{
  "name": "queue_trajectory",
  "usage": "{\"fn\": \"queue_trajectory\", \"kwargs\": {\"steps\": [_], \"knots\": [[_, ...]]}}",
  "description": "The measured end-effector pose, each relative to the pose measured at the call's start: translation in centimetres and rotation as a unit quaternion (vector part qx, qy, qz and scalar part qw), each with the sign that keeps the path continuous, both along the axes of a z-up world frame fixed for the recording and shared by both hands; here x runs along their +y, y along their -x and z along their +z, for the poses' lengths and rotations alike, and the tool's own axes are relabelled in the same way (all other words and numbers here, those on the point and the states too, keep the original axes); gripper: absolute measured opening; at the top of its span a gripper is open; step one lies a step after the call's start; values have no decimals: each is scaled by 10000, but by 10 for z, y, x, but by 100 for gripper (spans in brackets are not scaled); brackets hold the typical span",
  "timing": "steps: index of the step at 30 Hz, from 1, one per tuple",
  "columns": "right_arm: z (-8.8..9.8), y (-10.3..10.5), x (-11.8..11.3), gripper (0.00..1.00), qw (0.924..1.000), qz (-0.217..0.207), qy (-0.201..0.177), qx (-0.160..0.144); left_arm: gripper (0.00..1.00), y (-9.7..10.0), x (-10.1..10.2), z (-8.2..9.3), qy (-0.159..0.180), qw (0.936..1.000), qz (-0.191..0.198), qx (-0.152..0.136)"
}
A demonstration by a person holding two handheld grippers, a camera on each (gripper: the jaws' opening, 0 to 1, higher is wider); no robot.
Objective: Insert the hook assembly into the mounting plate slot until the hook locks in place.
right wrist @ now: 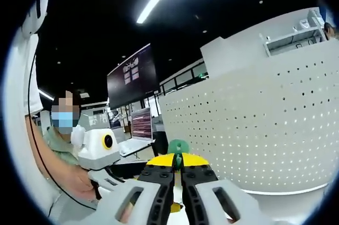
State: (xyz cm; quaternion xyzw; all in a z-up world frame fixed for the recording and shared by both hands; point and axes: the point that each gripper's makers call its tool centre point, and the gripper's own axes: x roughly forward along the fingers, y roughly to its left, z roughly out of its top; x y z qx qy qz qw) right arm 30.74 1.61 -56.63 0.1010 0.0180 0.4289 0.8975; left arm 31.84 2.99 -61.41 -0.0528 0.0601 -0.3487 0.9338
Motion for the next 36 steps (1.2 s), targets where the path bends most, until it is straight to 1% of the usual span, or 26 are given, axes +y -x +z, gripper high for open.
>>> {"fn": "queue_trajectory", "kwargs": {"steps": [2,3,4,5,6,9,11,16,17,20,26,28,33,36], "knots": [[1,1,1,0,10000,-27,86,-43,83,-1,1,1,-29,10000,14,-36],[2,0,1,0,9996,-77,211,-151,83,-1,1,2,-34,10000,10,-40],[3,-1,0,0,9987,-155,376,-309,83,-1,1,2,-31,10000,11,-44],[4,-3,-1,1,9957,-285,667,-579,82,-1,1,3,-29,10000,15,-50],[4,-2,0,1,9932,-329,843,-728,82,-1,2,2,-40,10000,38,-38],[4,-5,-2,1,9891,-497,1086,-865,82,-2,3,0,2,10000,62,24],[5,-5,-3,1,9879,-530,1135,-912,82,-2,4,0,-15,10000,74,6],[7,-9,-6,1,9876,-613,1143,-888,81,-2,4,1,-22,10000,76,-20],[7,-10,-7,1,9880,-655,1116,-841,81,-2,4,2,-11,10000,83,-21],[11,-15,-9,1,9884,-768,1046,-787,81,-2,6,2,-121,9998,99,-81],[15,-32,-11,1,9857,-1070,1099,-702,81,-3,14,3,-281,9993,152,-214],[17,-36,-10,1,9857,-1123,1065,-664,80,-3,16,3,-294,9991,159,-241],[25,-49,-12,1,9825,-1344,1096,-677,80,-3,27,2,-313,9988,250,-272],[30,-55,-12,1,9813,-1449,1074,-679,81,-3,33,2,-227,9991,278,-237]]}}
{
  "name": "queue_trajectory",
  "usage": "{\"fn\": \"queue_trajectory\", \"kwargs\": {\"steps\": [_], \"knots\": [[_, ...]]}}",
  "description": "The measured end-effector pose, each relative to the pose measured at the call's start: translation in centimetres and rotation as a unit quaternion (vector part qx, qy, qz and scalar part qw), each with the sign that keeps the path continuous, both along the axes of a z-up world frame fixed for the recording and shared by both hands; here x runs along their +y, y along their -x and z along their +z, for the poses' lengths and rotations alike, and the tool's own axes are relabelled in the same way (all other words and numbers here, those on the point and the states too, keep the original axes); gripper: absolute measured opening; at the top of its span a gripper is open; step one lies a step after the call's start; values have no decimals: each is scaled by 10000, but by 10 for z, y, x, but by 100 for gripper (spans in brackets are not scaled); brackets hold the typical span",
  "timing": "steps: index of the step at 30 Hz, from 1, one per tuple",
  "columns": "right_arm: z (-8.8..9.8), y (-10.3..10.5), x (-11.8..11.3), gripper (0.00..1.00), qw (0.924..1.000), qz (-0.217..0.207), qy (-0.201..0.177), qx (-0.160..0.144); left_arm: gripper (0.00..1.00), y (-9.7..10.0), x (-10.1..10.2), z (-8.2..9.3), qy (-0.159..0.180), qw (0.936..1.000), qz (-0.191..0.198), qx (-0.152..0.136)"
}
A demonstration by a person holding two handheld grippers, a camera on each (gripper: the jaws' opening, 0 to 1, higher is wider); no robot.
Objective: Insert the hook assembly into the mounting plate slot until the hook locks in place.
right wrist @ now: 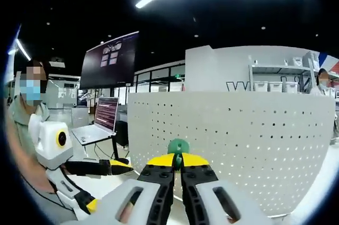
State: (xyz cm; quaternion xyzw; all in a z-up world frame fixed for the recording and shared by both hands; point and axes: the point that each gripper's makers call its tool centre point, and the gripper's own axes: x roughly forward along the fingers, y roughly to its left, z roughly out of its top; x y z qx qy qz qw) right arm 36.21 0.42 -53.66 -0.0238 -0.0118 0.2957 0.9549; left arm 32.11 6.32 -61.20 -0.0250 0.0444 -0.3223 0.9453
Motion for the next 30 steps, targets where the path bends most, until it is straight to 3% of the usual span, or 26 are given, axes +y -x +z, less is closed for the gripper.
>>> {"fn": "queue_trajectory", "kwargs": {"steps": [14,30], "knots": [[27,-38,4,1,9985,-502,-174,-154,81,5,46,-5,-22,9994,341,-88],[48,-74,5,1,9941,-953,-200,-477,80,11,54,-9,-138,9990,351,-257]]}}
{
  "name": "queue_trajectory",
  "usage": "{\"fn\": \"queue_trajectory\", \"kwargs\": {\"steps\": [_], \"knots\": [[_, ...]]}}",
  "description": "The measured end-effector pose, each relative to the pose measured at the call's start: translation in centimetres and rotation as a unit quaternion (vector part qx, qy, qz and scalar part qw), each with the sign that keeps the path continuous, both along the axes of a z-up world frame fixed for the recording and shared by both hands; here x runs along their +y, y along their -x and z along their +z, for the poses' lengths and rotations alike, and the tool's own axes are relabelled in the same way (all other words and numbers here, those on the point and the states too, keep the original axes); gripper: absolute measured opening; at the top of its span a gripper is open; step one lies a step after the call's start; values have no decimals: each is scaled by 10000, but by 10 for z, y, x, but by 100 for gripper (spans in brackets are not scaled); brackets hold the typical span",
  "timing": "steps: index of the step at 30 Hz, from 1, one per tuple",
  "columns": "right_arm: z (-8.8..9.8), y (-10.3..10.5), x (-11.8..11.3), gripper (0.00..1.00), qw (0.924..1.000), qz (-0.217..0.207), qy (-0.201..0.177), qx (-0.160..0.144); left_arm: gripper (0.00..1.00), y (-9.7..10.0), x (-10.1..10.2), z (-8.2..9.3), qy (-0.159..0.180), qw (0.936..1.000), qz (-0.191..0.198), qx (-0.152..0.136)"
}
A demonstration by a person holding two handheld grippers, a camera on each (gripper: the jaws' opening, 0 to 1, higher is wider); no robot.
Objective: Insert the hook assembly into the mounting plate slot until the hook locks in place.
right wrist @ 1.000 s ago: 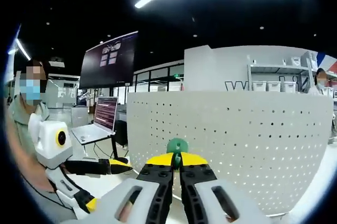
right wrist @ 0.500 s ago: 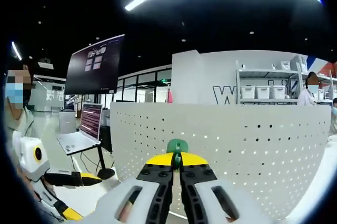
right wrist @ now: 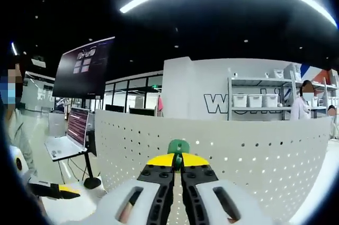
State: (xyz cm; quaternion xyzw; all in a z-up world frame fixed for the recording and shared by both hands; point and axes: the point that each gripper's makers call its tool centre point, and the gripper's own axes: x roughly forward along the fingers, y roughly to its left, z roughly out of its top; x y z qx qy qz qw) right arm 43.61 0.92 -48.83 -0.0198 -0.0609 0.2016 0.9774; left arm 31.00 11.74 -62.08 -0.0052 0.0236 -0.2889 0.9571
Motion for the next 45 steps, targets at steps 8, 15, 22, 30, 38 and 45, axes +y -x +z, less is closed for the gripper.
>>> {"fn": "queue_trajectory", "kwargs": {"steps": [8,15,22,30,38,45], "knots": [[1,-12,10,1,9998,-109,99,-115,80,1,5,-4,-44,10000,43,0],[0,-23,15,1,9994,-216,156,-203,80,2,7,-4,-9,10000,37,-4],[2,-39,12,1,9989,-325,204,-285,80,-1,11,-5,-13,10000,58,36],[-1,-50,8,1,9989,-345,242,-220,80,-3,13,-12,-62,9999,86,132],[-6,-52,13,1,9992,-257,267,-171,79,-3,12,-16,-109,9997,74,217],[-7,-57,12,1,9992,-305,214,-148,79,-2,12,-15,-174,9996,28,214]]}}
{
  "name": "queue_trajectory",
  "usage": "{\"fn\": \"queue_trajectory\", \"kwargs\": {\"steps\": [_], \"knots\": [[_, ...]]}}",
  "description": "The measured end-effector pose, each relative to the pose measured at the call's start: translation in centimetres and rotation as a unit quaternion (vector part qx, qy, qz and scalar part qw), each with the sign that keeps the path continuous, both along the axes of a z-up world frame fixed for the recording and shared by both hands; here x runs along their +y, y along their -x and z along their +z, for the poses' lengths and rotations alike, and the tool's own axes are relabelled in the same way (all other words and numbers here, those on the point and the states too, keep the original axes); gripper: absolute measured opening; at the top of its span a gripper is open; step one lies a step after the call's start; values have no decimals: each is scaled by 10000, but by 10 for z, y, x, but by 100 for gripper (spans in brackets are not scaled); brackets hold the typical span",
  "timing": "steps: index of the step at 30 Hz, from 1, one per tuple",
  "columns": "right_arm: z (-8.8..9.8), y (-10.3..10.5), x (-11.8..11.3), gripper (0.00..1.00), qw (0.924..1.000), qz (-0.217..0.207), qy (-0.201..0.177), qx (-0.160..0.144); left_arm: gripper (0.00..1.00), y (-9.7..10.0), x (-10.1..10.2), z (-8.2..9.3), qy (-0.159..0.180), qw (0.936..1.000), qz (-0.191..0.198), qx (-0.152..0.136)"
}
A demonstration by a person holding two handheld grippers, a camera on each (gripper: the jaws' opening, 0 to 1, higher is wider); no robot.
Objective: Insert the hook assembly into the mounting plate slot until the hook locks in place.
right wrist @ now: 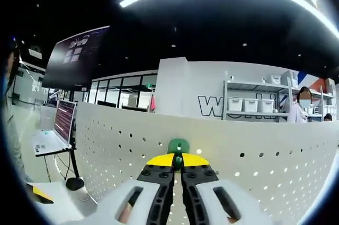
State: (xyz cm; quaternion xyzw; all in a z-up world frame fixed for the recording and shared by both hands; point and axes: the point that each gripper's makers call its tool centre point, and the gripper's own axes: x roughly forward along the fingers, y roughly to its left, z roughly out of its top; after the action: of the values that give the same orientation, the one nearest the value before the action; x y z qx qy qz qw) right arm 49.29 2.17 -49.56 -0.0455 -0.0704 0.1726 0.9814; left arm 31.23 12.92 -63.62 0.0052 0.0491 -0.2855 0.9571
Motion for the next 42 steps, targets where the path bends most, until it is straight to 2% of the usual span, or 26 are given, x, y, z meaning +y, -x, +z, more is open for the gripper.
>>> {"fn": "queue_trajectory", "kwargs": {"steps": [8,13,15,17,19,25,27,28,32,35,42], "knots": [[-4,-2,1,1,9998,-163,-10,61,79,1,2,0,28,10000,11,14],[-4,-2,3,1,9988,-450,181,80,79,2,1,-1,43,10000,1,31],[-5,-2,0,1,9984,-543,-85,113,80,3,0,3,79,10000,-6,-33],[-5,-3,2,1,9983,-576,-10,105,80,4,-2,3,47,10000,-37,-53],[-5,-3,1,2,9977,-642,-172,139,80,4,-4,3,59,9999,-77,-60],[-4,-4,2,2,9962,-827,-176,198,79,3,-6,3,101,9999,-81,-46],[-5,-4,0,3,9957,-825,-329,255,79,2,-5,6,171,9998,-71,-57],[-9,-4,6,4,9966,-710,-227,348,79,2,-6,6,175,9998,-73,-67],[-8,-5,1,3,9963,-804,-143,262,79,1,-6,5,129,9998,-105,-58],[-7,-6,2,4,9963,-741,-281,321,79,0,-3,6,146,9998,-80,-64],[-7,-6,2,5,9970,-667,-237,320,79,1,-5,3,122,9999,-112,-25]]}}
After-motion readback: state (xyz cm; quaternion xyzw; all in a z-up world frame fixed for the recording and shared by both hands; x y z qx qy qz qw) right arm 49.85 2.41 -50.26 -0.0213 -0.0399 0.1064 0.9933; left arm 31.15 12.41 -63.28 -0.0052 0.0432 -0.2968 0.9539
